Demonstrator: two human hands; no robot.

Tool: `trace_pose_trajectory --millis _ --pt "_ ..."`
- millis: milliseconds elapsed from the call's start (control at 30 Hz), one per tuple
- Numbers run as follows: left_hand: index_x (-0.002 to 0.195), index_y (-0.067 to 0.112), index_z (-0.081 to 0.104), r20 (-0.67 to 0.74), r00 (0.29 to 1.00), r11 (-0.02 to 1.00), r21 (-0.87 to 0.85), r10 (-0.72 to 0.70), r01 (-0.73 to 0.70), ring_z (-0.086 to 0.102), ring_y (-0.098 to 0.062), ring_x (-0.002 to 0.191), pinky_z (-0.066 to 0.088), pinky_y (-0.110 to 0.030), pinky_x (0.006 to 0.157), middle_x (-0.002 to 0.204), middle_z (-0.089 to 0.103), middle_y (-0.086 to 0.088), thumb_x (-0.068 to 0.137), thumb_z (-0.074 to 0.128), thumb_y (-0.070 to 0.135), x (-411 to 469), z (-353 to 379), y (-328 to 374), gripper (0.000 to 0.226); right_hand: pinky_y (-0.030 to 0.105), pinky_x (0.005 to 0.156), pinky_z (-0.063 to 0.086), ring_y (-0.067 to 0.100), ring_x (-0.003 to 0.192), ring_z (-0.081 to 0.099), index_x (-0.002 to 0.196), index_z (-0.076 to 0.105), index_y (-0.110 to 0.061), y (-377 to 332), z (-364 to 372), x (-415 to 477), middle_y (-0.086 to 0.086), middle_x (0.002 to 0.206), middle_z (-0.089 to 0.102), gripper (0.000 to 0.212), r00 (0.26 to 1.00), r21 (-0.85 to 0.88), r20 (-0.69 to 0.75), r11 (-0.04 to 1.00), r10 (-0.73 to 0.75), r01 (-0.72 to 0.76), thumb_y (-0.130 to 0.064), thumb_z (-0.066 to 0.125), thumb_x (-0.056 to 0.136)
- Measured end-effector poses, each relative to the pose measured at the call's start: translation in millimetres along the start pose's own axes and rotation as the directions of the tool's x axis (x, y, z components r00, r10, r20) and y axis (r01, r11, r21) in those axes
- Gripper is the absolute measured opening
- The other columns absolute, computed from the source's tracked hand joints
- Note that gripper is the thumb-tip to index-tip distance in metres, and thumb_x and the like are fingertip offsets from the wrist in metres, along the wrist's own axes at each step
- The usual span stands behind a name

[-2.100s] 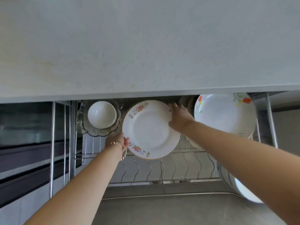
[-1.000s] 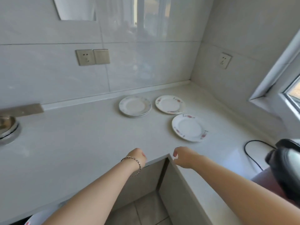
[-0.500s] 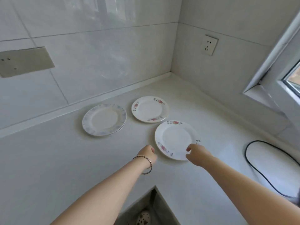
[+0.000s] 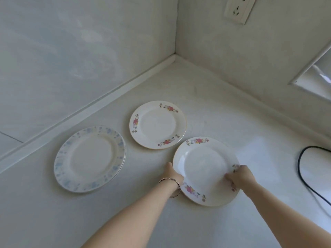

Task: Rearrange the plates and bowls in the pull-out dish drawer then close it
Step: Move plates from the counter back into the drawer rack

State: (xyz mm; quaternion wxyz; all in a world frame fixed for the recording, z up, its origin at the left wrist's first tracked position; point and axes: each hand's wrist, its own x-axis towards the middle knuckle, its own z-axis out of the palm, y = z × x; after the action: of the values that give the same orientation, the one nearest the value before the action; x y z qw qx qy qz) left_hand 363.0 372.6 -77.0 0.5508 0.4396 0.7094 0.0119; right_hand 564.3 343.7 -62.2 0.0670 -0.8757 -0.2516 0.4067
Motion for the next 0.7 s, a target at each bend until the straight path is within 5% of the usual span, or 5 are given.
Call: trace_pose_trajectory --millis 100,200,333,533,700 --pt "0.116 0.009 0.043 -0.009 1.0 1.0 -0.009 0.016 -0.016 0.058 -0.026 0.103 0.048 -0.03 0.088 0.118 0.059 -0.009 0.082 0.057 -0.001 1 -3 -4 0.038 0.04 0.074 0.055 0.023 0.043 0.053 0.064 0.05 -0.001 10 -6 2 0.012 0.045 0.055 0.024 0.998 -0.031 0.048 0.999 -0.043 0.045 -0.002 0.07 0.077" --pt "0.1 0.013 0.041 -0.049 0.997 0.998 -0.007 0.059 -0.06 0.058 -0.024 0.095 0.048 -0.027 0.08 0.104 0.058 -0.006 0.08 0.058 -0.002 -12 -9 -16 0.031 0.042 0.071 0.058 0.022 0.036 0.056 0.079 0.055 0.003 16 -10 -12 0.01 0.041 0.058 0.019 0.99 -0.007 0.069 0.993 -0.12 0.12 -0.002 0.072 0.073" --pt "0.095 0.014 0.04 -0.206 0.973 0.989 -0.079 0.107 -0.126 0.054 -0.021 0.081 0.046 -0.026 0.069 0.076 0.05 0.006 0.078 0.053 -0.004 -49 -20 -39 0.028 0.044 0.071 0.059 0.01 0.037 0.061 0.103 0.054 0.008 19 -6 -26 0.022 0.078 0.067 0.047 0.964 0.011 0.108 0.97 -0.242 0.242 -0.012 0.075 0.065" --pt "0.092 0.016 0.043 -0.459 0.888 0.968 -0.224 0.0 -0.116 0.057 -0.024 0.081 0.048 -0.029 0.07 0.085 0.057 -0.001 0.074 0.055 -0.003 -133 -22 -98 0.028 0.03 0.068 0.043 0.033 0.105 0.059 0.118 0.043 0.001 9 9 -104 0.021 0.113 0.061 0.052 0.884 -0.08 0.15 0.885 -0.444 0.458 -0.012 0.071 0.077" --pt "0.093 0.016 0.044 -0.563 0.805 0.906 -0.415 -0.187 -0.08 0.062 -0.026 0.084 0.057 -0.037 0.082 0.078 0.056 0.001 0.076 0.055 0.0 -221 1 -172 0.026 0.034 0.078 0.044 0.029 0.099 0.053 0.123 0.043 -0.001 36 35 -175 0.014 0.112 0.055 0.055 0.756 -0.197 0.284 0.736 -0.589 0.648 -0.014 0.07 0.077"
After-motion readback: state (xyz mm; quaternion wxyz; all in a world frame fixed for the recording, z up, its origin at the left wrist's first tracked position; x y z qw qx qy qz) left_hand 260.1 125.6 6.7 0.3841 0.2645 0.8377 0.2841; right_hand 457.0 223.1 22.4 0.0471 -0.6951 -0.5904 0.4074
